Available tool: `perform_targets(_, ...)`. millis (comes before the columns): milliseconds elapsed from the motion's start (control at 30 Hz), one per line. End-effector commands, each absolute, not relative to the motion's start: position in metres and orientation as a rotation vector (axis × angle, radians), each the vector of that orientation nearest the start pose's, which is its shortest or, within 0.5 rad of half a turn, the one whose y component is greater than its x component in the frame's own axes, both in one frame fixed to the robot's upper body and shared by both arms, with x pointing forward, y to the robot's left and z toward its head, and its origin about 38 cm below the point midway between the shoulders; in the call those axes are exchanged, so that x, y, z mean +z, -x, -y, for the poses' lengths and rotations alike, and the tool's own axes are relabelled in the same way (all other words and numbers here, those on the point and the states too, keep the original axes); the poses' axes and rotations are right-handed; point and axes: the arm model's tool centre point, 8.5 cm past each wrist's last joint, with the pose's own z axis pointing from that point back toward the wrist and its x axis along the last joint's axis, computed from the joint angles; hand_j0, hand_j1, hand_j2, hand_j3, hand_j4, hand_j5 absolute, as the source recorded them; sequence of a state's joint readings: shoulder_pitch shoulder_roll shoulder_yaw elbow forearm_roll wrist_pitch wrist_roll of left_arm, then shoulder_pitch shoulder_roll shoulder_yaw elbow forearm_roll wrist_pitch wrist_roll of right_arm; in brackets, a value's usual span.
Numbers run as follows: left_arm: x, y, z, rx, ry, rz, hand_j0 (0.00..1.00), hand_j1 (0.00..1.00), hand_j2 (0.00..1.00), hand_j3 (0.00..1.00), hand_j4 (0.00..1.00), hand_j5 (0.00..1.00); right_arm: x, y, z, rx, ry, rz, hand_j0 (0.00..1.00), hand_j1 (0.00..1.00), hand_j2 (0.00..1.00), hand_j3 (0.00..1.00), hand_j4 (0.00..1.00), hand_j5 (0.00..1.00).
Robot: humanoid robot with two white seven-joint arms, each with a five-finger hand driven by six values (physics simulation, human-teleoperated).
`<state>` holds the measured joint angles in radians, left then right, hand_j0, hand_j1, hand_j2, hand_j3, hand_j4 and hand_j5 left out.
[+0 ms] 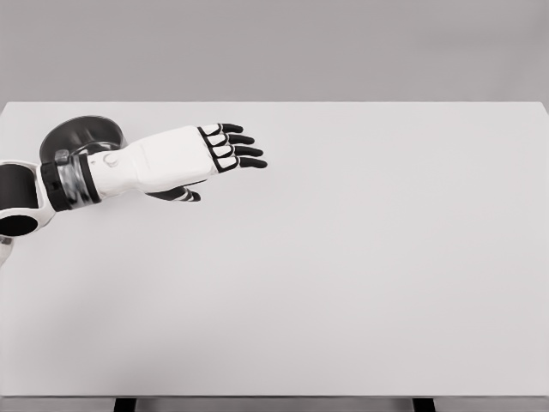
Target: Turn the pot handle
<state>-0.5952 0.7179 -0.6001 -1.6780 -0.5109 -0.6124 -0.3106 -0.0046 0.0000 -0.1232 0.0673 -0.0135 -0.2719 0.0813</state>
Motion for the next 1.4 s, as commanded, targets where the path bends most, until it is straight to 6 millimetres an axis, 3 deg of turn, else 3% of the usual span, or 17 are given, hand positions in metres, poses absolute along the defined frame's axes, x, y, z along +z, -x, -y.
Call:
perform_targets(0, 0.245, -0.401, -0.212, 2.537, 0.511, -2.244, 1.00, 1.00, 1.00, 1.00, 1.00, 1.00, -0.258, -0.007, 0.266, -0.112, 0.025, 0.212, 1.00, 1.00, 1.00, 1.00, 1.00, 1.00)
perform_targets(100, 0.247, -0.401, -0.213, 2.532, 0.518, -2.248, 1.00, 1.00, 1.00, 1.00, 1.00, 1.00, -0.258, -0.006, 0.266, -0.121, 0.026, 0.210, 1.00, 1.00, 1.00, 1.00, 1.00, 1.00)
perform_targets(200, 0.253, -0.403, -0.227, 2.548, 0.555, -2.244, 1.00, 1.00, 1.00, 1.00, 1.00, 1.00, -0.258, -0.006, 0.266, -0.126, 0.027, 0.208, 1.00, 1.00, 1.00, 1.00, 1.00, 1.00)
perform_targets(400, 0.277, -0.397, -0.300, 2.663, 0.689, -2.237, 1.00, 1.00, 1.00, 1.00, 1.00, 1.00, -0.258, -0.006, 0.266, -0.126, 0.027, 0.208, 1.00, 1.00, 1.00, 1.00, 1.00, 1.00)
perform_targets(500, 0.259, -0.391, -0.311, 2.741, 0.675, -2.214, 1.00, 1.00, 1.00, 1.00, 1.00, 1.00, -0.258, -0.006, 0.266, -0.124, 0.026, 0.208, 1.00, 1.00, 1.00, 1.00, 1.00, 1.00)
perform_targets(600, 0.254, -0.391, -0.310, 2.735, 0.659, -2.244, 1.00, 1.00, 1.00, 1.00, 1.00, 1.00, -0.258, -0.006, 0.266, -0.126, 0.027, 0.208, 1.00, 1.00, 1.00, 1.00, 1.00, 1.00)
perform_targets(700, 0.255, -0.388, -0.316, 2.609, 0.713, -2.383, 1.00, 1.00, 1.00, 1.00, 1.00, 1.00, -0.258, -0.006, 0.266, -0.124, 0.026, 0.208, 1.00, 1.00, 1.00, 1.00, 1.00, 1.00)
perform_targets(900, 0.194, -0.403, -0.340, 2.786, 0.820, -2.358, 1.00, 1.00, 1.00, 1.00, 1.00, 1.00, -0.258, -0.006, 0.266, -0.127, 0.027, 0.208, 1.00, 1.00, 1.00, 1.00, 1.00, 1.00)
perform_targets(1033, 0.204, -0.406, -0.350, 2.729, 0.898, -2.415, 1.00, 1.00, 1.00, 1.00, 1.00, 1.00, -0.258, -0.006, 0.266, -0.127, 0.027, 0.208, 1.00, 1.00, 1.00, 1.00, 1.00, 1.00)
perform_targets(1300, 0.181, -0.400, -0.364, 2.811, 0.901, -2.433, 1.00, 1.00, 1.00, 1.00, 1.00, 1.00, -0.258, -0.006, 0.266, -0.126, 0.027, 0.208, 1.00, 1.00, 1.00, 1.00, 1.00, 1.00)
perform_targets(1367, 0.185, -0.402, -0.369, 2.796, 0.933, -2.442, 1.00, 1.00, 1.00, 1.00, 1.00, 1.00, -0.258, -0.006, 0.266, -0.126, 0.027, 0.208, 1.00, 1.00, 1.00, 1.00, 1.00, 1.00)
